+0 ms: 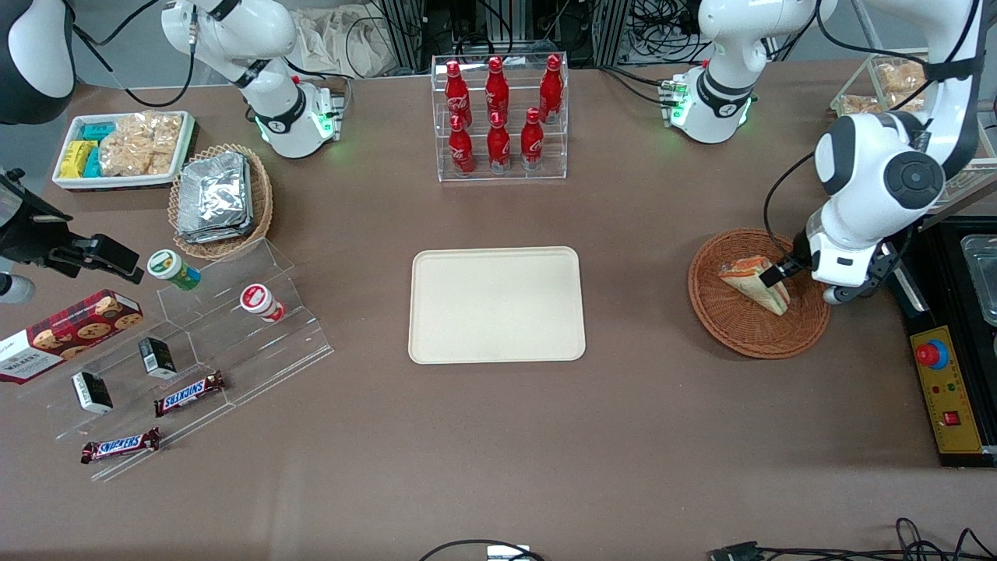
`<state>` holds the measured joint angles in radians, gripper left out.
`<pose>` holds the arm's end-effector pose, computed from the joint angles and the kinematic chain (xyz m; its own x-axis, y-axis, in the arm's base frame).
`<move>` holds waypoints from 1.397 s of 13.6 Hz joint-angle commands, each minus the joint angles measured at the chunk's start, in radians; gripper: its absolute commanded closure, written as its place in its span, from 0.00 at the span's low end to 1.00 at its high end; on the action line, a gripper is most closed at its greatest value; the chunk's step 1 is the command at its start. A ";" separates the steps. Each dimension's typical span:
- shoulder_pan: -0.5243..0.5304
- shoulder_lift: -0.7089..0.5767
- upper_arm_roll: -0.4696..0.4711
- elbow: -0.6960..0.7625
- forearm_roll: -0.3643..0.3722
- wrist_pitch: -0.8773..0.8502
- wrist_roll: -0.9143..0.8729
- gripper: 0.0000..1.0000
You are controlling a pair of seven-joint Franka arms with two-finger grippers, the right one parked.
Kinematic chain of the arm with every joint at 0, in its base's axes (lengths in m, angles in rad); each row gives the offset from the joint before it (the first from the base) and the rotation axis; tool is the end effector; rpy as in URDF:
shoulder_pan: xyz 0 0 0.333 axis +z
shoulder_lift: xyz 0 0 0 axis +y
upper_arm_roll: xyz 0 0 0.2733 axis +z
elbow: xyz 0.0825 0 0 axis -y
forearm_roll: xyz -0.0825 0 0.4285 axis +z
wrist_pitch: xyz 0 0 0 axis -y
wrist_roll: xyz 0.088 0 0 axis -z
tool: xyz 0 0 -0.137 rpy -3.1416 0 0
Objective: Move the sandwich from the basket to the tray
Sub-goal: 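Lower the left gripper and close it on the sandwich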
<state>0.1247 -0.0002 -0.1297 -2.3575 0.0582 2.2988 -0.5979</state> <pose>0.5234 -0.0001 0.2194 0.8503 0.5257 -0.0258 0.5232 -0.8495 -0.0673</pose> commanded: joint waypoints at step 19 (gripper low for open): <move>0.000 0.140 0.004 -0.123 0.063 0.241 -0.123 1.00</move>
<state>0.1248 0.1411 -0.1280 -2.4777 0.0979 2.5221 -0.6987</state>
